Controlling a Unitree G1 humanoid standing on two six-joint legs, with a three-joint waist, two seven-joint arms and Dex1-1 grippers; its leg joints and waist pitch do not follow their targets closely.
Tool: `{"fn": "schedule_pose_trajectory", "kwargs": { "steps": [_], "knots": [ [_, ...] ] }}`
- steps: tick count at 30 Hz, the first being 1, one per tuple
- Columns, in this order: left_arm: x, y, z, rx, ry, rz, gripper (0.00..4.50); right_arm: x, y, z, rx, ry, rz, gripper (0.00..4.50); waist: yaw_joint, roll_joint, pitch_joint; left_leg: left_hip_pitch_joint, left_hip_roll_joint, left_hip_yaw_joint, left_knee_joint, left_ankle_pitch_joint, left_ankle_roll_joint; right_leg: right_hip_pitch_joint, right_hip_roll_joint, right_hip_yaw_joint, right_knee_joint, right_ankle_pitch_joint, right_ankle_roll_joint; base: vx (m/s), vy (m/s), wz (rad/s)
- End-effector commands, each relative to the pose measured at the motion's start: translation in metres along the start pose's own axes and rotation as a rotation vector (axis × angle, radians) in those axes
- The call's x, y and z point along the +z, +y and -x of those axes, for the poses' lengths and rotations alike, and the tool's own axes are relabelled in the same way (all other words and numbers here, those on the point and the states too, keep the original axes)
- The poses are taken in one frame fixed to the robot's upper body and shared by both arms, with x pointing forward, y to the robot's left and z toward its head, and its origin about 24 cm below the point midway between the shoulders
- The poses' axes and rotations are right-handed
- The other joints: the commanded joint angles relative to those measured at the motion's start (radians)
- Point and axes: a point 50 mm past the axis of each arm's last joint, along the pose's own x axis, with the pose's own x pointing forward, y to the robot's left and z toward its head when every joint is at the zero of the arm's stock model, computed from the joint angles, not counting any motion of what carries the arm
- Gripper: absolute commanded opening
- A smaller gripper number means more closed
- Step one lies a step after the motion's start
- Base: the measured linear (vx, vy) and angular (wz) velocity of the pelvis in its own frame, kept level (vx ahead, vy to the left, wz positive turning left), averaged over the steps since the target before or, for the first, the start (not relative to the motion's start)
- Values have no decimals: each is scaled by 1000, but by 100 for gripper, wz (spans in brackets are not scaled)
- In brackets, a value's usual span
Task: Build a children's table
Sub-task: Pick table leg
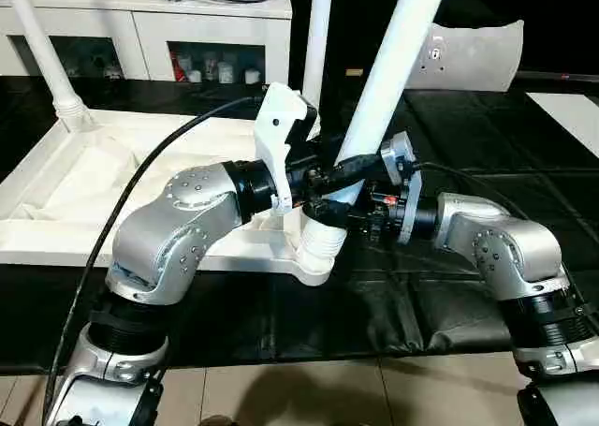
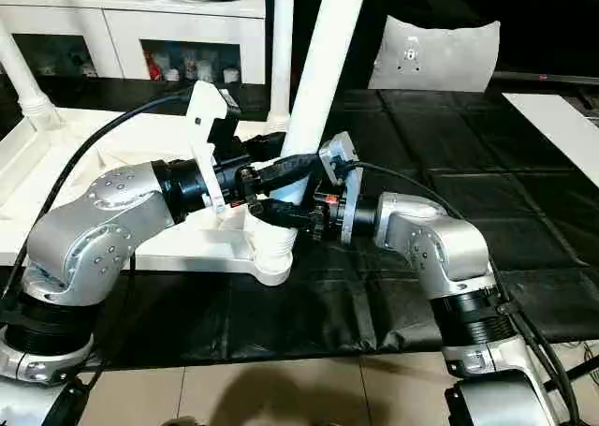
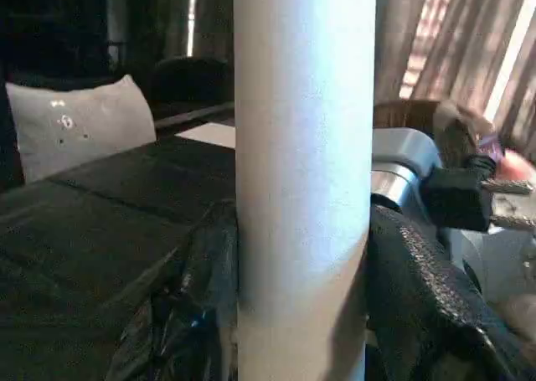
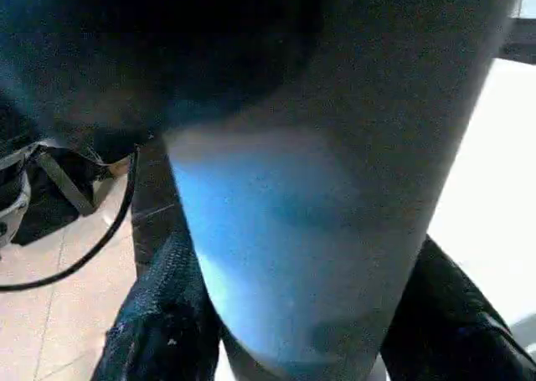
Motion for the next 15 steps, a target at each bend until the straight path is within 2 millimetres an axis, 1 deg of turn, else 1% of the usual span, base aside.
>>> {"fn": "schedule_pose_trajectory", "kwargs": {
  "steps": [1, 3, 4, 5, 6, 7, 8, 10, 13, 15],
  "knots": [
    [12, -2, -1, -19, -46, 4, 220, -1, -7, 3, -59, 13, -21, 196, -1, -9, -80, 1, 15, 9, -64, -144, 10, 60, -61, 47, -81, -433, -61, 0, 0, 0],
    [12, -3, 0, -29, -39, 1, 255, -1, -7, 4, -57, 3, -43, 194, 0, -9, -80, 2, 13, 9, -64, -148, 12, 59, -60, 46, -83, -442, -57, 0, 0, 0],
    [11, -5, 0, -46, -36, 1, 255, 0, -6, 4, -49, -8, -42, 194, 0, -6, -81, 2, 15, 8, -65, -147, 12, 59, -61, 46, -81, -437, -59, 0, 0, 0],
    [11, -7, 1, -61, -39, 7, 262, 0, -6, 4, -44, -13, -35, 194, -1, -7, -81, 1, 15, 8, -65, -148, 12, 59, -61, 46, -81, -429, -61, 0, 0, 0],
    [11, -8, 1, -69, -47, 16, 276, 1, -4, 3, -35, -19, -26, 193, 0, -6, -81, 1, 16, 8, -65, -148, 12, 59, -61, 46, -80, -426, -62, 0, 0, 0],
    [11, -8, 1, -72, -52, 22, 291, 1, -4, 3, -29, -23, -20, 193, -1, -7, -80, 0, 15, 8, -65, -151, 12, 59, -61, 46, -81, -427, -63, 0, 0, 0],
    [11, -9, 1, -73, -62, 31, 297, 2, -3, 2, -31, -35, -7, 193, 0, -6, -81, 2, 16, 8, -65, -151, 11, 59, -61, 46, -81, -427, -63, 0, 0, 0],
    [12, -10, 1, -73, -85, 52, 297, 6, -1, 0, -43, -89, 27, 193, 0, -6, -81, 1, 16, 9, -65, -149, 9, 59, -64, 48, -81, -423, -67, 0, 0, 0],
    [14, -10, 1, -79, -111, 76, 335, 7, -2, -2, -63, -99, 21, 193, 0, -3, -81, 3, 16, 8, -66, -149, 8, 59, -61, 47, -79, -415, -71, 0, 0, 0],
    [16, -12, 1, -104, -157, 111, 337, 9, -4, -4, -97, -99, 32, 193, 0, -4, -80, 4, 16, 8, -66, -155, 7, 59, -61, 47, -81, -421, -70, 0, 0, 0]
  ]
}}
